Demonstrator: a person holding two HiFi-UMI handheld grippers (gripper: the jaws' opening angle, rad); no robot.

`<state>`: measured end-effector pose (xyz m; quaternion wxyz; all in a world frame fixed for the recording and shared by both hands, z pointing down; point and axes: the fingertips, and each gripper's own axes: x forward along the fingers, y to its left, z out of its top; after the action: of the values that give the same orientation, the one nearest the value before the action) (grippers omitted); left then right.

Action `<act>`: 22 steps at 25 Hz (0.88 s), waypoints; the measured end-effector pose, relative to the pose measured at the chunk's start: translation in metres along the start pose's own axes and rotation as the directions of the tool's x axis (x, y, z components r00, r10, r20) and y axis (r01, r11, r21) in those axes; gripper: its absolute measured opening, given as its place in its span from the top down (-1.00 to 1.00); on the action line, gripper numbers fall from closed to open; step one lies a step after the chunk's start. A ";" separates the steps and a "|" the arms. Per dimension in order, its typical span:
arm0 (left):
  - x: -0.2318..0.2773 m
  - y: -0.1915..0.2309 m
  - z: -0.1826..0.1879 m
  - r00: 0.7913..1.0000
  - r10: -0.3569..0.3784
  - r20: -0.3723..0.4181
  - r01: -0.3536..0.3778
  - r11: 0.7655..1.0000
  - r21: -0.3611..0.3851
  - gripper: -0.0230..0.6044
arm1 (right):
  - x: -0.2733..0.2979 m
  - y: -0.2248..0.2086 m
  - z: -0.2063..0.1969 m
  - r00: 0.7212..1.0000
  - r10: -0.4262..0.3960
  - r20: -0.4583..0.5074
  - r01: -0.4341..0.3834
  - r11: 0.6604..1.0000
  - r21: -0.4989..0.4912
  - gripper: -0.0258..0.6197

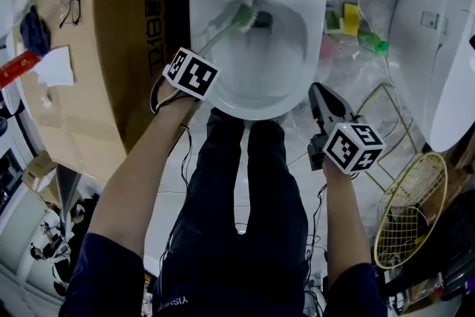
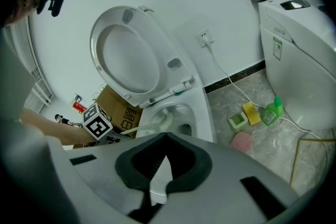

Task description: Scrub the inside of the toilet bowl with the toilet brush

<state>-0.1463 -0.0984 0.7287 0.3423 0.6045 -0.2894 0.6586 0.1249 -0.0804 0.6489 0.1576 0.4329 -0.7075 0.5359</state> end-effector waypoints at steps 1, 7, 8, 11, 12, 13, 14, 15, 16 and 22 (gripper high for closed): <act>0.001 -0.006 0.005 1.000 -0.012 0.011 0.012 1.000 0.003 0.82 | -0.001 0.000 0.001 1.000 -0.002 0.003 0.002 1.000 0.002 0.91; 0.006 -0.049 0.034 0.994 -0.089 0.065 0.087 0.996 0.036 0.81 | -0.008 -0.004 0.004 1.000 -0.019 0.021 0.019 1.000 0.012 0.91; 0.006 -0.057 0.038 0.992 -0.103 0.071 0.100 0.994 0.046 0.81 | -0.009 -0.005 0.003 0.999 -0.023 0.022 0.023 1.000 0.014 0.91; 0.008 -0.078 0.042 0.987 -0.139 0.079 0.134 0.989 0.069 0.81 | -0.012 -0.006 -0.001 0.999 -0.033 0.023 0.033 0.999 0.021 0.91; 0.009 -0.084 0.041 0.986 -0.150 0.079 0.144 0.987 0.074 0.81 | -0.012 -0.006 -0.002 0.999 -0.036 0.023 0.035 0.999 0.023 0.91; 0.009 -0.089 0.040 0.984 -0.159 0.080 0.153 0.985 0.080 0.81 | -0.013 -0.006 -0.004 0.999 -0.038 0.024 0.037 0.999 0.025 0.91; 0.009 -0.094 0.038 0.982 -0.168 0.080 0.161 0.983 0.089 0.81 | -0.013 -0.005 -0.005 0.999 -0.040 0.025 0.039 0.999 0.026 0.91; 0.009 -0.100 0.036 0.981 -0.177 0.080 0.169 0.980 0.102 0.81 | -0.013 -0.004 -0.006 0.999 -0.041 0.026 0.040 0.999 0.027 0.91; 0.009 -0.105 0.033 0.979 -0.185 0.079 0.175 0.977 0.118 0.81 | -0.013 -0.003 -0.007 0.999 -0.042 0.028 0.041 0.999 0.027 0.91; 0.012 -0.131 0.009 0.970 -0.236 0.059 0.222 0.958 0.183 0.81 | -0.010 0.009 -0.012 0.999 -0.039 0.034 0.039 0.999 0.023 0.91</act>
<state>-0.0363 -0.0256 0.7375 0.3499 0.6877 -0.1720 0.6124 0.1204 -0.0644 0.6409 0.1509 0.4575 -0.6955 0.5332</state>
